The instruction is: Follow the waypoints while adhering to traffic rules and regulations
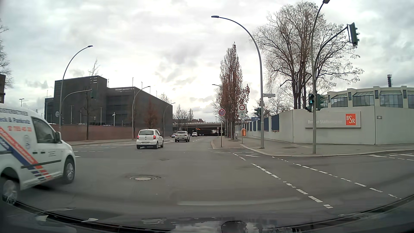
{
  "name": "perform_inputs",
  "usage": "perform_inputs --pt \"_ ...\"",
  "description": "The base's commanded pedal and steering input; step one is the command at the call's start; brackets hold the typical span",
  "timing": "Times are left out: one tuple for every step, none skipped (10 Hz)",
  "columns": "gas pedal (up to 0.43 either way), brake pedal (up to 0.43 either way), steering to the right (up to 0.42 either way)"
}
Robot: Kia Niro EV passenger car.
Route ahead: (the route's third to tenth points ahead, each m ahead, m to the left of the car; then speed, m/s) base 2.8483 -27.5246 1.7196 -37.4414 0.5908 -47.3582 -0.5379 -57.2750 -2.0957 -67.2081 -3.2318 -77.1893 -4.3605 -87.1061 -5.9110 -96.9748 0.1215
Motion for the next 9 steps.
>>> perform_inputs --pt "0.000 0.012 0.344" --pt "0.000 0.012 0.368" --pt "0.000 0.012 0.389" --pt "0.000 0.012 0.403" --pt "0.000 0.012 0.416" --pt "0.000 0.012 0.440" --pt "0.000 0.012 0.461" --pt "0.000 0.012 0.491" --pt "0.000 0.012 0.519"
